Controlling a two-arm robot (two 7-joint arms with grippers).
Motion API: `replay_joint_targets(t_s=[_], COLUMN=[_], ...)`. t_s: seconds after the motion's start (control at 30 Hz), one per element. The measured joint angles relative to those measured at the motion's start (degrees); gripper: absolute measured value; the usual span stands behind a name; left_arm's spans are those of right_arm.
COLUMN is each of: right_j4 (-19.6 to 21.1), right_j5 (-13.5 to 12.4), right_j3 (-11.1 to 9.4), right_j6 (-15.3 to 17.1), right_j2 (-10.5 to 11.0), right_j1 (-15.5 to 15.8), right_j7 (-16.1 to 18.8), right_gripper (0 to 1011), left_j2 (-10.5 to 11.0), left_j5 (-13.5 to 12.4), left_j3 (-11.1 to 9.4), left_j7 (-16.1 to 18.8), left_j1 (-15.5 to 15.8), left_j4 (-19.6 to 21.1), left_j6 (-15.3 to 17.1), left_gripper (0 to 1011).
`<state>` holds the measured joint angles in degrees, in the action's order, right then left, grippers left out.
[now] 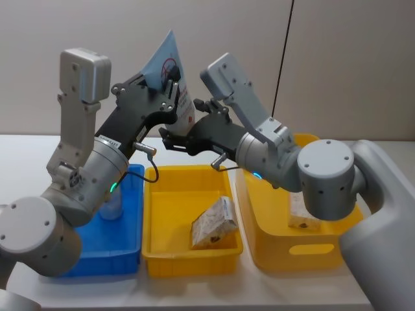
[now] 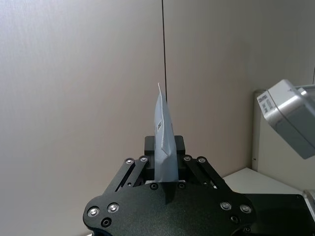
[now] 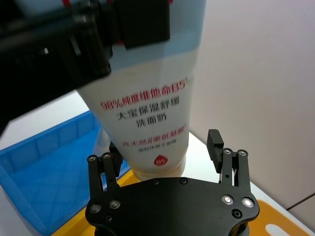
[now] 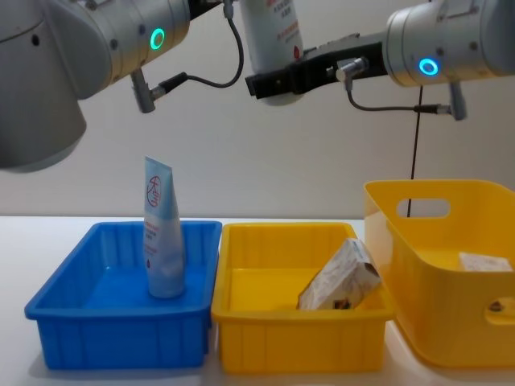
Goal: Bimanual collaborative sorting of washing and personal care products
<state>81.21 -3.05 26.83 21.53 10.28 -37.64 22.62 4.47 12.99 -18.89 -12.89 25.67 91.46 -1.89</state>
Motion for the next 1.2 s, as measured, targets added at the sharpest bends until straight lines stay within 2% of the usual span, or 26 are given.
replay_joint_targets(t_s=[0.43,0.53,0.7,0.73,0.83,0.87,0.93,0.97,1.2], right_j4=[0.3,0.4,0.5,0.5,0.5,0.6,0.6,0.6,0.6], right_j5=[-1.0,-1.2,-1.4,-1.4,-1.6,-1.6,-1.6,-1.6,-1.7], right_j3=[0.1,0.1,0.2,0.2,0.2,0.2,0.2,0.2,0.3], right_j6=[-0.5,-0.5,-0.5,-0.5,-0.5,-0.5,-0.5,-0.5,-0.5], right_j2=[-0.2,-0.2,-0.3,-0.3,-0.3,-0.3,-0.3,-0.3,-0.3], right_j1=[-0.8,-0.9,-1.0,-1.0,-1.0,-1.0,-1.1,-1.1,-1.1], right_j7=[0.5,0.7,1.0,1.0,1.1,1.1,1.1,1.1,1.3], right_gripper=[1003,968,860,797,741,682,651,604,457], left_j2=[0.1,0.1,0.1,0.1,0.1,0.1,0.1,0.1,0.1], left_j5=[0.1,0.1,0.1,0.1,0.1,0.1,0.1,0.1,0.1], left_j3=[-0.1,-0.1,-0.1,-0.1,-0.1,-0.1,-0.1,-0.1,-0.1], left_j7=[-0.1,-0.1,0.0,0.0,0.0,0.0,0.0,0.0,0.1], left_j1=[0.1,0.1,0.1,0.1,0.1,0.1,0.1,0.1,0.0], left_j4=[-0.3,-0.4,-0.4,-0.4,-0.4,-0.4,-0.4,-0.4,-0.5], left_j6=[0.4,0.5,0.5,0.5,0.5,0.5,0.6,0.6,0.6], left_gripper=[194,194,194,194,194,194,194,194,195])
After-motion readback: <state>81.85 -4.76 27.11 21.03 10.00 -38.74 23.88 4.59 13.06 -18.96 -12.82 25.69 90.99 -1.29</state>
